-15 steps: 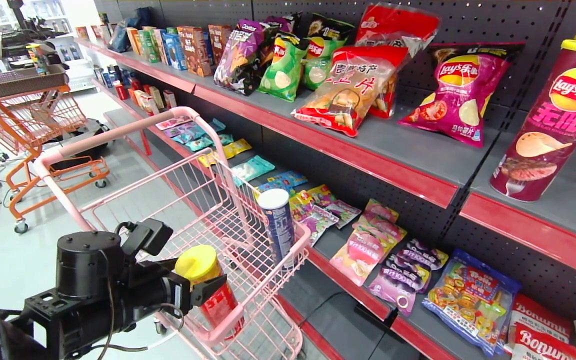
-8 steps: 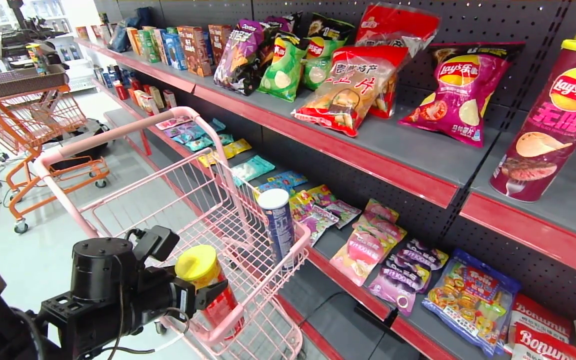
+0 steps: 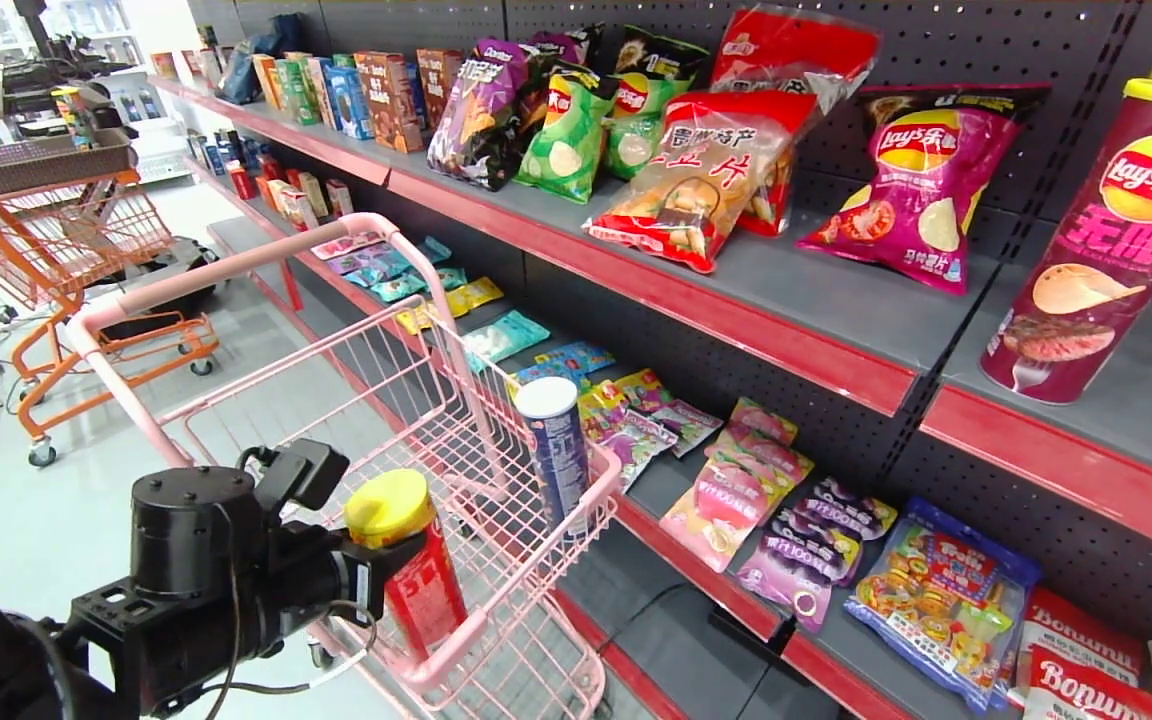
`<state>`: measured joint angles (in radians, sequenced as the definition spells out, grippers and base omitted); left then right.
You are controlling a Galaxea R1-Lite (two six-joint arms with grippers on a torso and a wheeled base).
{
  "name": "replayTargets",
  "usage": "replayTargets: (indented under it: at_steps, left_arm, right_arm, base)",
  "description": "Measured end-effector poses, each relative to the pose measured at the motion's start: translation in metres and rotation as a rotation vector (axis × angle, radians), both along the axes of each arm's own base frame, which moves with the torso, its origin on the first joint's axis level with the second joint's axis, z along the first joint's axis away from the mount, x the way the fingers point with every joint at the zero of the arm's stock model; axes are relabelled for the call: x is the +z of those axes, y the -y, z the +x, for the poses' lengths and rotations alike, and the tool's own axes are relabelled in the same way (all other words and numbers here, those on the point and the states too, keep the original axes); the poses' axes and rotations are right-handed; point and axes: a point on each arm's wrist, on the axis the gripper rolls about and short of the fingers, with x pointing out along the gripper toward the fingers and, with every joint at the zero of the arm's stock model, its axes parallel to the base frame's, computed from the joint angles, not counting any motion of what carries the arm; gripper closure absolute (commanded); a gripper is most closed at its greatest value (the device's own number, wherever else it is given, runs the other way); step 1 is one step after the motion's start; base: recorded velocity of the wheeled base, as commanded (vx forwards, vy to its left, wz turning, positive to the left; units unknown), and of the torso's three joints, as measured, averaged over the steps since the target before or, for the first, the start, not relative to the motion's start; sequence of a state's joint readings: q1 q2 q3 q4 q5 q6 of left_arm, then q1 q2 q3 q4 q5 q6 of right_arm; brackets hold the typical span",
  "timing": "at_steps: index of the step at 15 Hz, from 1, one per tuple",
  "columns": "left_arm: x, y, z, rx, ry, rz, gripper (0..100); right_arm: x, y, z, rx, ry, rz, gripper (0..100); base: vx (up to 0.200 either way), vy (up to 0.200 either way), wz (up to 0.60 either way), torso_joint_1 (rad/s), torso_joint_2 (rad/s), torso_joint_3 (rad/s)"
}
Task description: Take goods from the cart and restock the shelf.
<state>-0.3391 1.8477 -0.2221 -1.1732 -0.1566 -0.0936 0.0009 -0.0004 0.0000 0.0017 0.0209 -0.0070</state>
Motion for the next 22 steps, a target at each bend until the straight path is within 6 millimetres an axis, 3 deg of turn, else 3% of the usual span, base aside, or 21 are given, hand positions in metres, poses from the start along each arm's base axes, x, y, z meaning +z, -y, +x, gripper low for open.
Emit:
replayTargets:
  at_steps: [5, 7, 9, 12, 15, 19, 22]
  left_arm:
    - [0.05, -0.017, 0.023, 0.102, 0.151, -0.044, 100]
    - [0.071, -0.022, 0.017, 0.114, 0.144, -0.041, 100]
    - [0.098, -0.026, -0.002, 0.114, 0.115, -0.032, 100]
    - [0.152, -0.036, -0.044, 0.111, 0.153, -0.041, 100]
    - [0.187, -0.052, -0.109, 0.12, 0.232, -0.018, 100]
    - [0.18, -0.075, -0.194, 0.188, 0.263, 0.035, 100]
    - [0.161, -0.084, -0.226, 0.26, 0.324, 0.06, 100]
  right_arm:
    - [0.0, 0.0, 0.0, 0.0, 0.0, -0.001, 0]
    - [0.0, 0.0, 0.0, 0.0, 0.0, -0.001, 0]
    - [0.0, 0.0, 0.0, 0.002, 0.0, -0.002, 0]
    - [0.0, 0.0, 0.0, 0.002, 0.0, 0.0, 0]
    - [0.0, 0.0, 0.0, 0.002, 0.0, 0.004, 0]
    - [0.0, 0.0, 0.0, 0.002, 0.0, 0.002, 0]
    - [0.0, 0.0, 0.0, 0.002, 0.0, 0.003, 0]
  base:
    - [0.0, 0.0, 0.0, 0.0, 0.0, 0.0]
    - [0.0, 0.0, 0.0, 0.0, 0.0, 0.0]
    - [0.0, 0.0, 0.0, 0.0, 0.0, 0.0]
    - [0.0, 0.0, 0.0, 0.0, 0.0, 0.0]
    - [0.0, 0.0, 0.0, 0.0, 0.0, 0.0]
    - [0.0, 0.0, 0.0, 0.0, 0.0, 0.0]
    - [0.0, 0.0, 0.0, 0.065, -0.2, -0.127]
